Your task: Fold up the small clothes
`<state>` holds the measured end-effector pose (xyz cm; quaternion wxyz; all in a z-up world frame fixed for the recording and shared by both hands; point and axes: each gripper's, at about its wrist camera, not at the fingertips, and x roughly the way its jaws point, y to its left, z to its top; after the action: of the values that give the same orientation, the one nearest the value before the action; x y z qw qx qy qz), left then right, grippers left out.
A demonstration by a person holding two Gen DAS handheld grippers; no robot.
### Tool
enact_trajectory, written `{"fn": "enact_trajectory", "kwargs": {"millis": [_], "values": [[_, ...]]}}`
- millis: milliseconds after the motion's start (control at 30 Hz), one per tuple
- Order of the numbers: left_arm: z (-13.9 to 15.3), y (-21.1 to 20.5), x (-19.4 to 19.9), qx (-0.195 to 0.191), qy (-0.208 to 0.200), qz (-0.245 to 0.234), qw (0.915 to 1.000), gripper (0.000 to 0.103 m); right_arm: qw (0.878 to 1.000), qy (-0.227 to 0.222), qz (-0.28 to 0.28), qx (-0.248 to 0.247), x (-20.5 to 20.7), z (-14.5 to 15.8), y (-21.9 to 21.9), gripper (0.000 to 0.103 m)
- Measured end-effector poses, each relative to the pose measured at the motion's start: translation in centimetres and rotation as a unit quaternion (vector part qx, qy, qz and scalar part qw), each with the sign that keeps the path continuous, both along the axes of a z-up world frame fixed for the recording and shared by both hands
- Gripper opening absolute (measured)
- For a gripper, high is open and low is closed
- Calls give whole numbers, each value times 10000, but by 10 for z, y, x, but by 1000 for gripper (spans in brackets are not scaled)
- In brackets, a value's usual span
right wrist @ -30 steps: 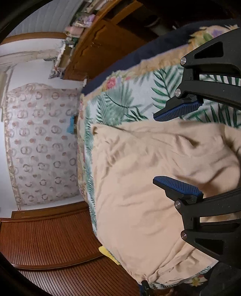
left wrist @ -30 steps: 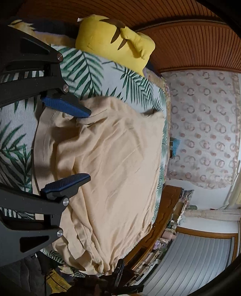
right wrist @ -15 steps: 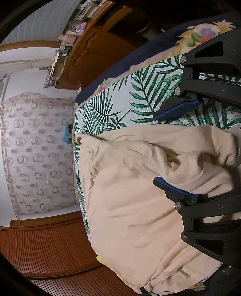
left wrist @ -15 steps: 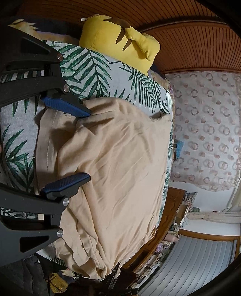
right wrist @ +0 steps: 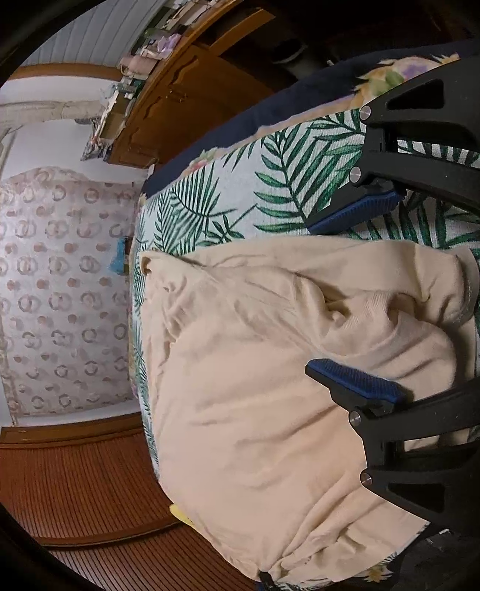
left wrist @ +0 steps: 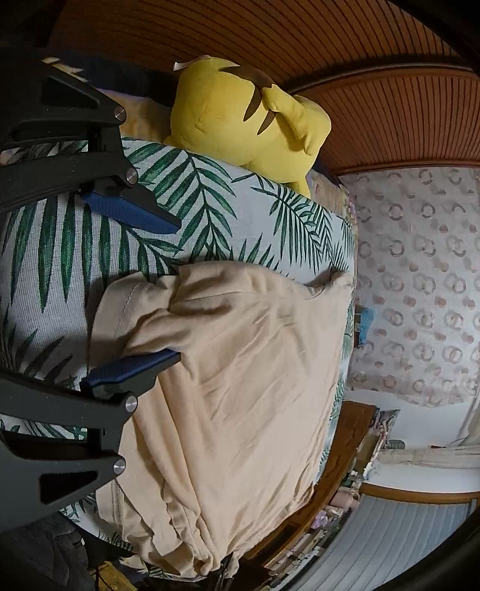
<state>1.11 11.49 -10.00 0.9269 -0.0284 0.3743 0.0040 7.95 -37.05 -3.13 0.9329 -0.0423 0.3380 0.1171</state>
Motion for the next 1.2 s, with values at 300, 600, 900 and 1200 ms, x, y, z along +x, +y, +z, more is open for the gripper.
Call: {"fn": "enact_trajectory", "kwargs": {"millis": [300, 600, 900, 1200], "values": [[0, -2, 5, -7, 24, 7, 10000, 64, 9994, -105, 311, 129, -12, 19, 21, 71], [0, -1, 5, -13, 14, 13, 10000, 64, 9968, -41, 792, 9, -10, 20, 58, 71], [3, -3, 4, -164, 32, -156, 9997, 39, 9952, 57, 962, -162, -1, 5, 73, 76], [21, -11, 9, -543, -89, -424, 9976, 9, 9949, 123, 970, -263, 7, -1, 70, 100]]}}
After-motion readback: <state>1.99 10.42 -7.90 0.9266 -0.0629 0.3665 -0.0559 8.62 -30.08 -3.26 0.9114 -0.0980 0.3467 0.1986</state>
